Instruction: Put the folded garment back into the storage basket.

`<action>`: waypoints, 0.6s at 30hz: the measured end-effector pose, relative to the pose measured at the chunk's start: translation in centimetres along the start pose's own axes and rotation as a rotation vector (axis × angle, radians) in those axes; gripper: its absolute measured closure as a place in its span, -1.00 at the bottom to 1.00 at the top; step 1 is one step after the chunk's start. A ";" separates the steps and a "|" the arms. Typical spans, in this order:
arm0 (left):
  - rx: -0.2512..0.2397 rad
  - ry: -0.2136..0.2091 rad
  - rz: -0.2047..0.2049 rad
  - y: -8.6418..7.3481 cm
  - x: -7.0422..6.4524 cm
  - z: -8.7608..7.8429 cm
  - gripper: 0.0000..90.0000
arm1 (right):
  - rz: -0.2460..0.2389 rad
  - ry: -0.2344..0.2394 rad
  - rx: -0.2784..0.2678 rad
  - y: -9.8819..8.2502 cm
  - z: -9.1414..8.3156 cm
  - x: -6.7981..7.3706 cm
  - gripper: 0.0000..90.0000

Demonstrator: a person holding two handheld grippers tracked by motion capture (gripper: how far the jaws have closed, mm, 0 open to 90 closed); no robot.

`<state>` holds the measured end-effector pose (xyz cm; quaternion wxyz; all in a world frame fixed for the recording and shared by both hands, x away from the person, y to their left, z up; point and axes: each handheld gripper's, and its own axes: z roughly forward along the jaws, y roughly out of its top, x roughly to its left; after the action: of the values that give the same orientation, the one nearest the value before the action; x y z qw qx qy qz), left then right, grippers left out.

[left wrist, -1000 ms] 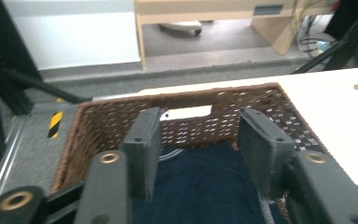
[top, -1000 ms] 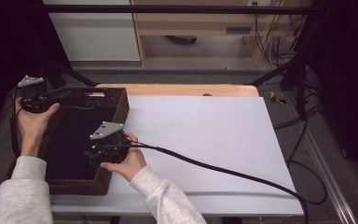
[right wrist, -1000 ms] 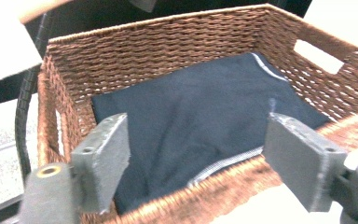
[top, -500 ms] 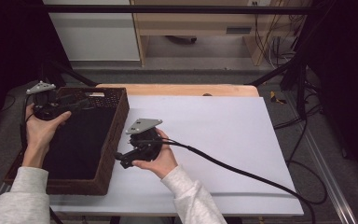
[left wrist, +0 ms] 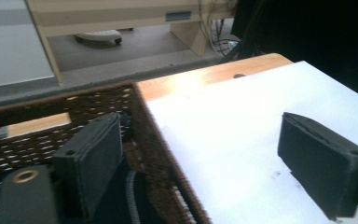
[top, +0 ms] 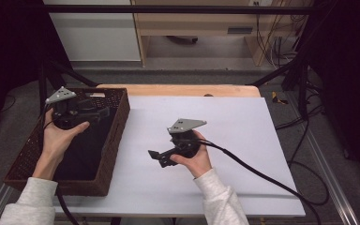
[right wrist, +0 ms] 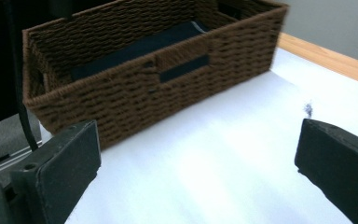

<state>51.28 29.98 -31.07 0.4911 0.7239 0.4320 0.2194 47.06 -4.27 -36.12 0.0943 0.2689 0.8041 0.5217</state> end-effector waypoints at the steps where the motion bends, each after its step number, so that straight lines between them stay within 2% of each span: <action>1: 0.003 -0.007 0.007 0.0 -0.4 0.1 -0.78 | 0.004 0.001 -0.003 -0.3 -0.5 -0.4 -0.99; 8: -0.022 -0.065 0.023 -0.5 -3.1 0.5 -0.93 | 0.020 -0.029 -0.014 -1.9 -3.6 -2.6 -0.99; 10: -0.022 -0.069 0.031 -0.7 -3.9 0.5 -0.98 | 0.024 -0.036 -0.010 -2.4 -4.5 -3.2 -0.99; 18: -0.026 -0.137 0.064 -2.5 -7.3 1.3 -1.00 | 0.036 -0.058 -0.012 -4.2 -7.4 -5.0 -0.99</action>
<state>47.28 23.54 -33.11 0.5214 0.7444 0.3711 0.1906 46.63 -14.06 -37.21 0.1100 0.2977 0.7929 0.5201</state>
